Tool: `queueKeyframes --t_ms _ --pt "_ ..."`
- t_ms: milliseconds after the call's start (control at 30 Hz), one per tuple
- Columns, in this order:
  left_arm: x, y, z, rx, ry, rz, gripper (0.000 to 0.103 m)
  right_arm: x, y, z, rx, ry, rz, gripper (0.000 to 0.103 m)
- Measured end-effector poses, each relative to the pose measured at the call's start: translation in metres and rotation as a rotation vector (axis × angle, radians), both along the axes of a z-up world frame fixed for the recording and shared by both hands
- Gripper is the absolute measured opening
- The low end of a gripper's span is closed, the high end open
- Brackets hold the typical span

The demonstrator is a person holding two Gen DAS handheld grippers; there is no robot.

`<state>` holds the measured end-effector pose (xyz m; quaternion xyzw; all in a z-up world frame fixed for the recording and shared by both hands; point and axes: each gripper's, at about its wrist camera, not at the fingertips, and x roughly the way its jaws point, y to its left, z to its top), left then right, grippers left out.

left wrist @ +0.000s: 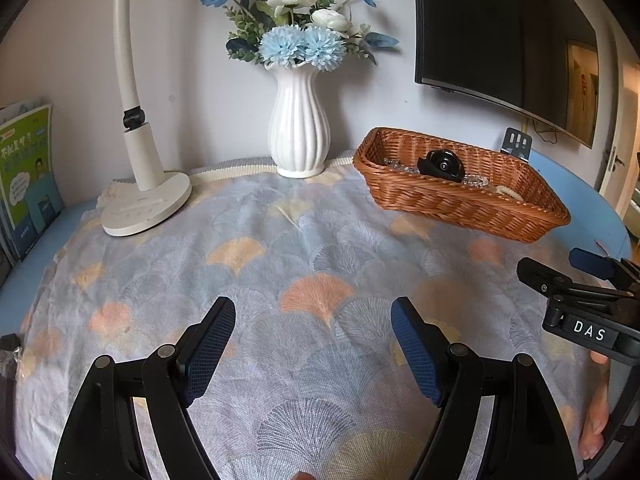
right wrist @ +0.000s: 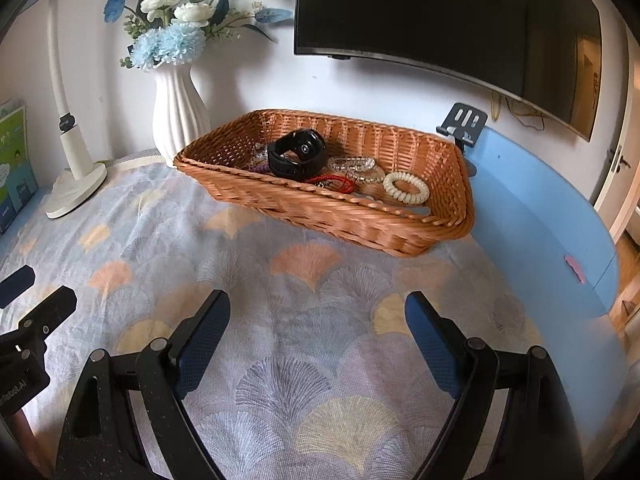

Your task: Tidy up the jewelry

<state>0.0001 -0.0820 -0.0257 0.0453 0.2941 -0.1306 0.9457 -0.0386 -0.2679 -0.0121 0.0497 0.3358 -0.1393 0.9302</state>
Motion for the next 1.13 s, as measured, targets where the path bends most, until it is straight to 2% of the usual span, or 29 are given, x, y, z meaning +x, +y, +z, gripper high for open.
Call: queueKeyframes --t_ms 867,1067,1133 --pt "-0.0029 0.0002 0.0019 0.0 -0.018 -0.006 0.081 0.003 0.0022 -0.0056 -0.012 0.021 -0.003 0.09" --pt "-0.0095 0.007 0.0077 -0.037 -0.064 -0.005 0.081 0.0036 0.0022 -0.0053 -0.011 0.023 -0.001 0.09" --pt "-0.007 0.0073 0.0062 -0.039 -0.046 -0.004 0.081 0.0034 0.0022 -0.0051 -0.011 0.022 -0.002 0.09"
